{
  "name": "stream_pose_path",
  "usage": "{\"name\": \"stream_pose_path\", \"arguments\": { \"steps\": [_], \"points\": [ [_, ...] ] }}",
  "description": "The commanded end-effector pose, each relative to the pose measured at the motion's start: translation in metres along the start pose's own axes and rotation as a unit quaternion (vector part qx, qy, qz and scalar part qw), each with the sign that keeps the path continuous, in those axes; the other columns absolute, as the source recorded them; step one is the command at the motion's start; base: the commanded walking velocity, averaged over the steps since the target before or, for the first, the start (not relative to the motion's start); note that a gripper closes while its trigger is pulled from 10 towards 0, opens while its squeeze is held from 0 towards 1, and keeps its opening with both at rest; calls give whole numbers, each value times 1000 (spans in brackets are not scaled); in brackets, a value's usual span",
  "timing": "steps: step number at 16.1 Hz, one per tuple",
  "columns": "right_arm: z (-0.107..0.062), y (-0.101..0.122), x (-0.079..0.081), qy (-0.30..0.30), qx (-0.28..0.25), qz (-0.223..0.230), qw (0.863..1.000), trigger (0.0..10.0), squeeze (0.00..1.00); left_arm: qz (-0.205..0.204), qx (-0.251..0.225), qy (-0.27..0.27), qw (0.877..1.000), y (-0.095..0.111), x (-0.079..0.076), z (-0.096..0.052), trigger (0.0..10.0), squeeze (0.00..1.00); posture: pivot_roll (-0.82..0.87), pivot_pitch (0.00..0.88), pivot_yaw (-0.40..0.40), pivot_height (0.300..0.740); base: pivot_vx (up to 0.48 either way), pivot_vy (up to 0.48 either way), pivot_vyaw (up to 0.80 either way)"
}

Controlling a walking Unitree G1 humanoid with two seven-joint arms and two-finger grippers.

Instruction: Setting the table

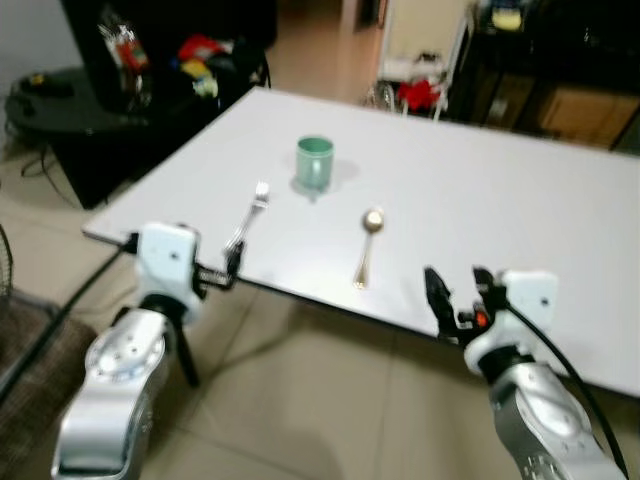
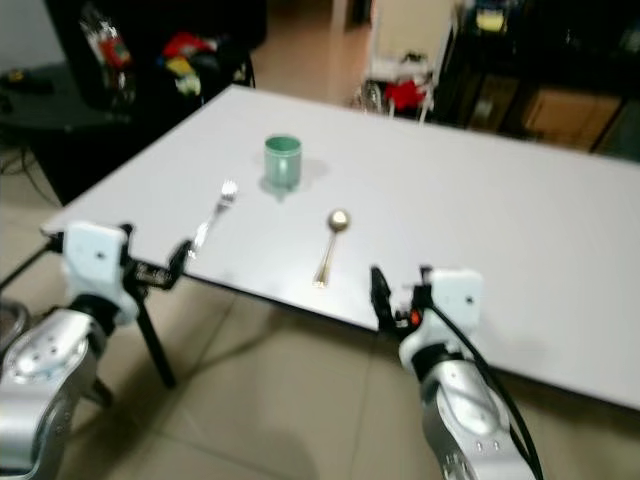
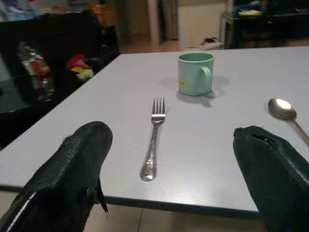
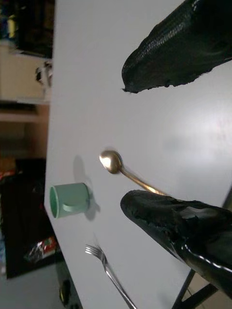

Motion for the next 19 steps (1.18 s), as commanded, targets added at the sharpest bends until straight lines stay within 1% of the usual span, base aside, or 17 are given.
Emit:
{"name": "stream_pose_path", "arguments": {
  "steps": [1, 2, 4, 6, 8, 11, 14, 16, 17, 19],
  "points": [
    [0, 1, 1, 11, 3, -13, 1000, 10000, 0, 1, -9, -3, 1000, 6, -4, 2, 10000, 0, 22, 0, 16, 740, 0, -401, 0],
    [0, -2, 3, 17, 10, -19, 1000, 10000, 0, 1, -11, -5, 1000, 7, -6, 2, 10000, 0, 23, 0, 20, 740, 0, -300, 613],
    [-2, -5, 9, 35, 20, -30, 999, 10000, 0, -7, -5, -14, 1000, 4, -11, 2, 10000, 0, 15, 0, 13, 740, 0, 0, 800],
    [-2, -7, 10, 39, 21, -31, 999, 10000, 0, -11, -4, -10, 1000, 2, -11, 1, 10000, 0, 10, 0, 6, 740, 0, 0, 800],
    [0, -5, 11, 47, 21, -30, 998, 10000, 0, -11, -9, -9, 1000, 5, -11, 3, 10000, 0, 6, 0, 8, 740, 0, 0, 800],
    [0, -2, 13, 60, 23, -32, 997, 10000, 0, -5, -13, -19, 1000, 7, -15, 5, 10000, 0, 4, 0, 11, 740, 0, 0, 800],
    [1, 0, 12, 54, 16, -21, 998, 10000, 0, -7, -12, -10, 1000, 8, -12, 6, 10000, 0, 11, 0, 9, 740, 0, 0, 800],
    [1, 1, 14, 56, 13, -16, 998, 10000, 0, -3, -14, -19, 1000, 10, -17, 5, 10000, 0, 15, 0, 16, 740, 0, 0, 800],
    [0, 0, 17, 60, 16, -14, 998, 10000, 0, -3, -13, -16, 1000, 10, -15, 5, 10000, 0, 13, 0, 10, 740, 0, 0, 800],
    [2, 0, 16, 59, 17, -12, 998, 10000, 0, -4, -12, -6, 1000, 10, -12, 8, 10000, 0, 13, 0, 4, 740, 0, 0, 800]
  ]
}}
Point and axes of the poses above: a point about 5 cm out from each wrist's last joint towards the gripper, its own z axis pointing out of the wrist towards the gripper, its own y axis along the axis of the wrist's last joint, x = y × z, the point moved 6 cm from there along z, pointing out of the wrist towards the gripper, and after that the axes turned 13 degrees about z, right-handed, at the moved point
